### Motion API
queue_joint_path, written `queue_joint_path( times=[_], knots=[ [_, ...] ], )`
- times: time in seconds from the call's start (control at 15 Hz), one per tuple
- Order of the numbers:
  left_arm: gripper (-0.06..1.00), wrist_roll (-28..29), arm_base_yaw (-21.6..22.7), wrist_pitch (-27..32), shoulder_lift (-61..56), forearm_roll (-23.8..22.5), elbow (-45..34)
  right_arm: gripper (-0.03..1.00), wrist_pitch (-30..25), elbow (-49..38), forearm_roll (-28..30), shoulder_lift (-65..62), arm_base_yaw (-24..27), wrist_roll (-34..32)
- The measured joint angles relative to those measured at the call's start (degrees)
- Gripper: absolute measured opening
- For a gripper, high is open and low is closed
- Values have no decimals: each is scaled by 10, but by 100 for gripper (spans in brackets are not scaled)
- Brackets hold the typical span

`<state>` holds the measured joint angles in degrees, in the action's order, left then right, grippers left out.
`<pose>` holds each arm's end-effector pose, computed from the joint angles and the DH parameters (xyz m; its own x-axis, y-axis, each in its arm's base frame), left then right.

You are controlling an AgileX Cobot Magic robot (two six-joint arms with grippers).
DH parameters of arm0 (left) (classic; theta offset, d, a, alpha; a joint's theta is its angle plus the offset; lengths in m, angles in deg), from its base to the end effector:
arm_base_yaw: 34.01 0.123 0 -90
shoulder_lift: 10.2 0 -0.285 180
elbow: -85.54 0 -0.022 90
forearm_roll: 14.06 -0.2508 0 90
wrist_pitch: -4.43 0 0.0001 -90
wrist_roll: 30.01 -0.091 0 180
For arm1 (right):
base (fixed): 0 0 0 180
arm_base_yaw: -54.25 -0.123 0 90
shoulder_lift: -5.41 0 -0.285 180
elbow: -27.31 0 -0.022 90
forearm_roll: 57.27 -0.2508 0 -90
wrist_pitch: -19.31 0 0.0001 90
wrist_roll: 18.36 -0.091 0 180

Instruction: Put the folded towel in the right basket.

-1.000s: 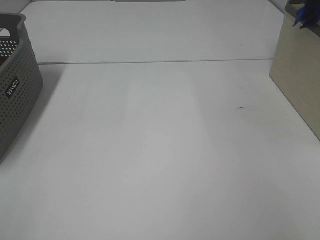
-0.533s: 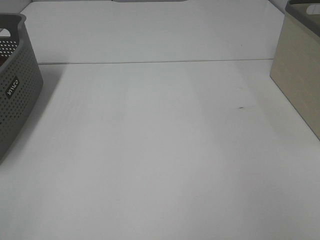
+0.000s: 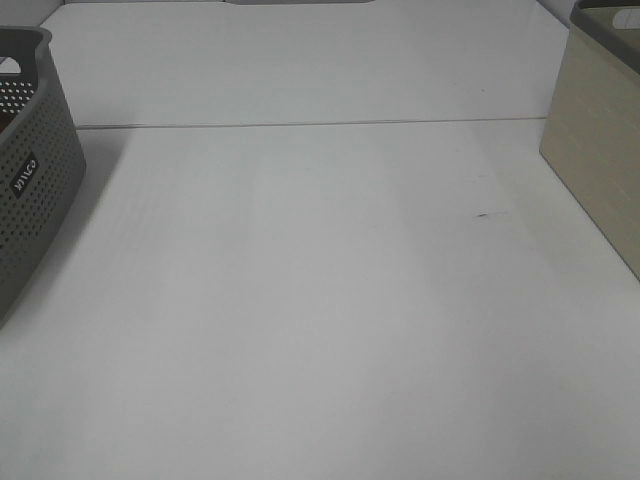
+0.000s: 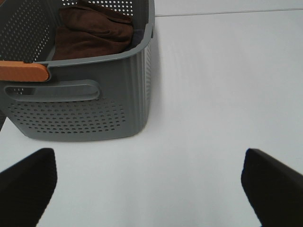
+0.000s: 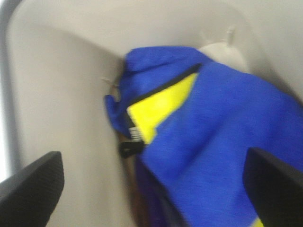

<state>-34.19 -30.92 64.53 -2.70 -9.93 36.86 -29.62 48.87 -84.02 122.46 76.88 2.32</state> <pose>-0.0047 -0.0059 0.2779 -0.4407 0.0132 -0.8975 0.0184 0.9998 0.0056 0.4133 -0.1388 0.3080 -0.7254 0.2605 -0.6371 0.1359 0.9616 0.2384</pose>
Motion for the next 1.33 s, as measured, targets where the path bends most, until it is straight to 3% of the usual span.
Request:
queue_joint_path(
  times=[0.13, 0.2, 0.33, 0.53, 0.67, 1.07, 1.33],
  knots=[
    [99, 0, 0, 0, 0, 0, 0, 97, -9, 19, 25, -14, -55, -24],
    [99, 0, 0, 0, 0, 0, 0, 97, -41, 50, 95, -32, -138, -94],
    [99, 0, 0, 0, 0, 0, 0, 97, -91, 63, 154, -50, -198, -142],
    [99, 0, 0, 0, 0, 0, 0, 97, -156, 65, 156, -66, -222, -152],
    [99, 0, 0, 0, 0, 0, 0, 97, -156, 50, 154, -91, -222, -160],
    [99, 0, 0, 0, 0, 0, 0, 96, -34, -285, 149, -364, -222, -156],
    [99, 0, 0, 0, 0, 0, 0, 96, -1, -474, 149, -563, -222, -151]
  ],
)
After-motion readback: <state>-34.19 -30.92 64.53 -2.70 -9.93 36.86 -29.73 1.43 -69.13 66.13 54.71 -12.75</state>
